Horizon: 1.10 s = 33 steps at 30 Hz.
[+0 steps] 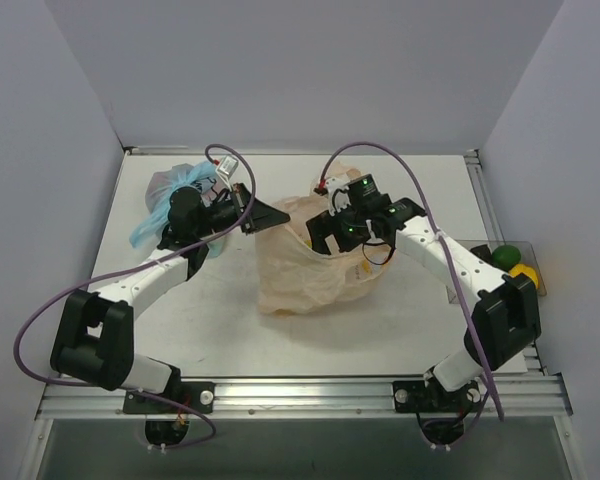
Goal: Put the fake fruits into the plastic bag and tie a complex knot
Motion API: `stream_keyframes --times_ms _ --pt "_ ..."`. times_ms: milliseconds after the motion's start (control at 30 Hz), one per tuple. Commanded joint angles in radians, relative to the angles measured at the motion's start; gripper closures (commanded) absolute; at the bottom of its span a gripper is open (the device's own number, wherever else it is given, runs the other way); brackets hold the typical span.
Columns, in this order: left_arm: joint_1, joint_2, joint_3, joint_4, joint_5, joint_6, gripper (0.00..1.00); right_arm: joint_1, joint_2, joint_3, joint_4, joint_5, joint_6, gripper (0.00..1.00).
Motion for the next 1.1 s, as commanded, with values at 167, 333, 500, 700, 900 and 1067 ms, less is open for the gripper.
stream_keyframes --times_ms 167,333,500,700,900,1067 --pt "0.006 0.0 -0.008 -0.059 0.009 0.068 1.0 -0.192 -0.289 0.061 -0.271 -0.149 -0.121 0.0" --pt "-0.016 -0.034 0.079 -0.432 -0.073 0.255 1.0 -0.485 -0.329 0.063 -0.446 -0.065 -0.248 0.02" --pt "-0.033 -0.063 0.104 -0.532 -0.141 0.354 1.0 -0.847 -0.283 0.007 -0.488 0.011 -0.4 0.14" --pt "-0.039 -0.082 0.081 -0.516 -0.13 0.374 1.0 -1.035 -0.129 0.018 -0.503 0.029 -0.511 0.41" --pt "-0.043 -0.092 0.072 -0.446 -0.092 0.386 1.0 -1.042 -0.03 0.007 -0.428 0.024 -0.502 0.47" --pt "-0.043 -0.091 0.075 -0.436 -0.073 0.394 1.0 -1.016 0.03 0.024 -0.353 0.032 -0.489 0.47"
